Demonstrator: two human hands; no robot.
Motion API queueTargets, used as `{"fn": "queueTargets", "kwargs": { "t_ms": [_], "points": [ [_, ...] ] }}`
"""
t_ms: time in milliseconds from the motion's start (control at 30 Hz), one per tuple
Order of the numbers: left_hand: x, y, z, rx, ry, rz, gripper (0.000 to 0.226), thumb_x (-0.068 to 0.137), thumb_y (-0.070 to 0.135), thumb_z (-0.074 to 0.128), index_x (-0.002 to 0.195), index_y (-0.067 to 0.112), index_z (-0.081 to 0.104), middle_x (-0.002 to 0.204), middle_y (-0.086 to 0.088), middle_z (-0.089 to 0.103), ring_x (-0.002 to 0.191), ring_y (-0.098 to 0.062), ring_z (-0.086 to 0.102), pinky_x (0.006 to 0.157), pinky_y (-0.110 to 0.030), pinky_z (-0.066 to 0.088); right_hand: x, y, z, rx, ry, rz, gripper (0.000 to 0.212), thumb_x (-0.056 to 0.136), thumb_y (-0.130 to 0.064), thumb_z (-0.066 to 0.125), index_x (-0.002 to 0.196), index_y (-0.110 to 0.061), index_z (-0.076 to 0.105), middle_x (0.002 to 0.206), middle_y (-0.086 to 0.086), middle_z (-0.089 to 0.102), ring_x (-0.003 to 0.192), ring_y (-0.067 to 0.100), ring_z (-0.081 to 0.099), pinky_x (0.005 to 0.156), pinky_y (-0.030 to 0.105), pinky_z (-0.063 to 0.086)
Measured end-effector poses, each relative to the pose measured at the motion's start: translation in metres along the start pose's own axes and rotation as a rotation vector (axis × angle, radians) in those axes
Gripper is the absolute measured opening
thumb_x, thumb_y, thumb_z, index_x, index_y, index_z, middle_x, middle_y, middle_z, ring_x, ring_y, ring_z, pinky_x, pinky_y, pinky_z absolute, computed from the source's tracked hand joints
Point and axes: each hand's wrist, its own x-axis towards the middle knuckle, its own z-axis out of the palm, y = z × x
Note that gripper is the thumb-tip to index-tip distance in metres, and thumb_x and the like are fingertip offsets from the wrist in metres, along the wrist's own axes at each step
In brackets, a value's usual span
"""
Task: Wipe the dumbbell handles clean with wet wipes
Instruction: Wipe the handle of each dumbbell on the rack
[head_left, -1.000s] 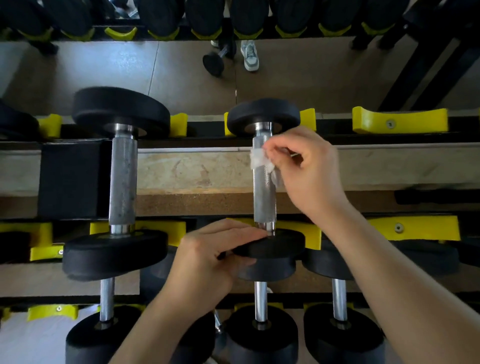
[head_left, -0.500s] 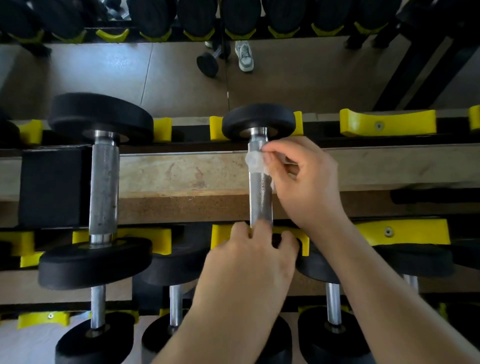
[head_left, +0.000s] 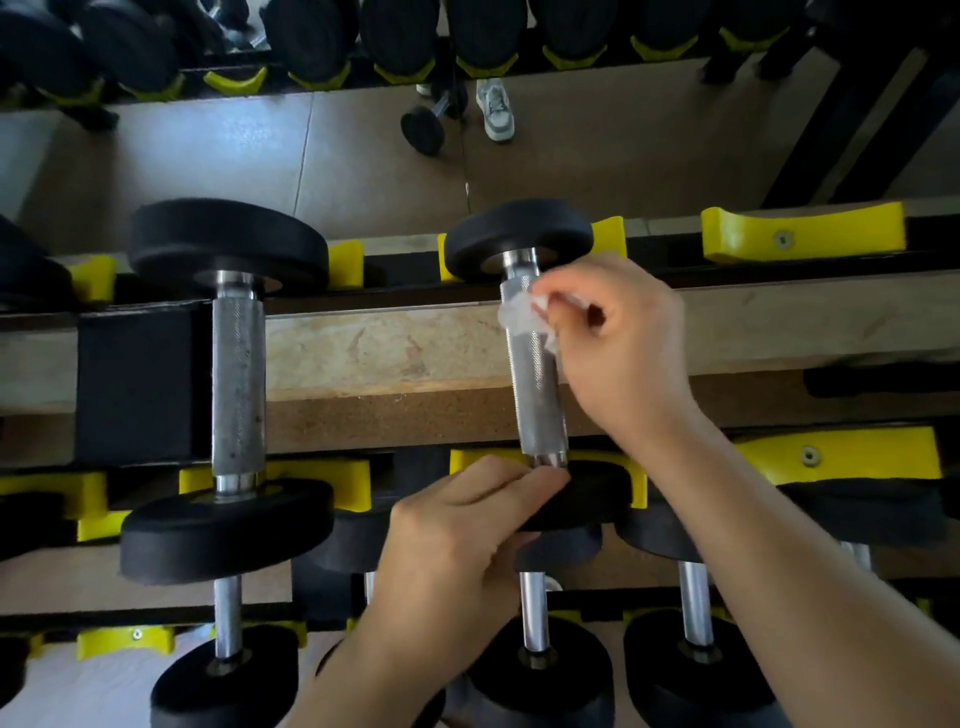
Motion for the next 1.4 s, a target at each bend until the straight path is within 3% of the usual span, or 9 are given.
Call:
{"fn": "queueTargets", "kwargs": {
  "t_ms": [167,367,467,600,833,967,1100,1267,1400],
  "points": [
    [-0.006,-0.011,0.002,-0.443,0.079,-0.292,0.047,0.065,-0.001,0.069,0.098,0.032,0.075,0.101,0.014,0.067,0.099,-0.008,0.066,0.084,-0.024,0.054,-0.041,0.001,-0.006,0.224,-0.140,0.147,0.022,0.084,0.002,0.065,0.099,-0.012,0.072,0.121,-0.001,0.062,0.111,0.001,0.058,0.086,0.014,0.050],
    [0.015,0.018,-0.007,0.222,-0.183,-0.098,0.042,0.062,0.017,0.049,0.100,0.034,0.058,0.095,0.016,0.059,0.087,-0.008,0.054,0.067,-0.020,0.046,0.006,0.001,-0.007,-0.073,0.091,0.045,0.009,0.084,-0.011,0.070,0.092,-0.012,0.069,0.100,-0.006,0.056,0.087,0.002,0.052,0.073,0.005,0.042],
    [0.027,0.039,0.000,0.454,-0.279,-0.105,0.031,0.067,0.037,0.059,0.097,0.032,0.057,0.081,0.007,0.055,0.068,-0.018,0.057,0.049,-0.027,0.042,0.008,0.000,-0.007,-0.223,0.098,0.015,0.015,0.087,-0.019,0.067,0.099,-0.012,0.071,0.097,0.000,0.064,0.085,0.010,0.056,0.072,0.020,0.048],
    [0.039,0.045,0.010,0.673,-0.329,-0.059,0.030,0.057,0.017,0.071,0.087,0.021,0.069,0.061,-0.007,0.047,0.033,-0.022,0.031,0.038,-0.019,0.010,0.005,-0.009,-0.009,-0.346,-0.066,-0.025,0.026,0.090,-0.021,0.065,0.115,-0.014,0.067,0.097,0.001,0.070,0.086,0.015,0.064,0.071,0.026,0.049],
    [0.026,0.039,0.003,0.739,-0.288,0.036,0.049,0.069,-0.003,0.024,0.079,0.018,0.067,0.065,-0.003,0.052,0.035,-0.019,0.043,0.042,-0.024,0.016,0.009,-0.017,-0.013,-0.119,-0.257,0.117,0.008,0.089,-0.016,0.065,0.094,-0.021,0.069,0.088,-0.011,0.063,0.075,0.001,0.056,0.070,0.009,0.042],
    [0.020,0.029,-0.011,0.645,-0.315,0.052,0.033,0.063,0.014,0.045,0.085,0.021,0.069,0.074,0.001,0.058,0.043,-0.017,0.049,0.045,-0.024,0.017,-0.023,-0.021,-0.025,-0.042,-0.614,0.155,0.016,0.086,-0.011,0.067,0.079,-0.024,0.068,0.075,-0.012,0.063,0.075,0.000,0.058,0.067,0.009,0.041],
    [0.019,0.022,-0.011,0.571,-0.358,0.045,0.049,0.042,0.009,0.072,0.089,0.021,0.065,0.077,0.003,0.054,0.045,-0.018,0.047,0.040,-0.024,0.020,-0.016,-0.017,-0.010,-0.069,-0.257,0.090,0.012,0.084,-0.012,0.067,0.089,-0.022,0.065,0.090,-0.011,0.055,0.083,-0.002,0.053,0.072,0.007,0.041],
    [0.020,0.024,-0.006,0.541,-0.312,0.022,0.047,0.069,0.017,0.027,0.092,0.022,0.067,0.079,0.001,0.057,0.046,-0.019,0.049,0.034,-0.025,0.029,-0.019,-0.011,-0.007,-0.043,-0.149,0.129,0.024,0.086,-0.017,0.068,0.109,-0.022,0.067,0.100,-0.012,0.057,0.086,-0.002,0.054,0.073,0.007,0.042],
    [0.017,0.025,-0.006,0.478,-0.250,0.005,0.045,0.070,0.016,0.029,0.089,0.022,0.068,0.076,0.000,0.055,0.048,-0.019,0.049,0.038,-0.023,0.025,-0.003,-0.013,-0.008,-0.101,-0.145,0.043,0.020,0.086,-0.011,0.068,0.106,-0.015,0.071,0.097,-0.011,0.059,0.082,0.000,0.055,0.074,0.008,0.046]
  ]
}}
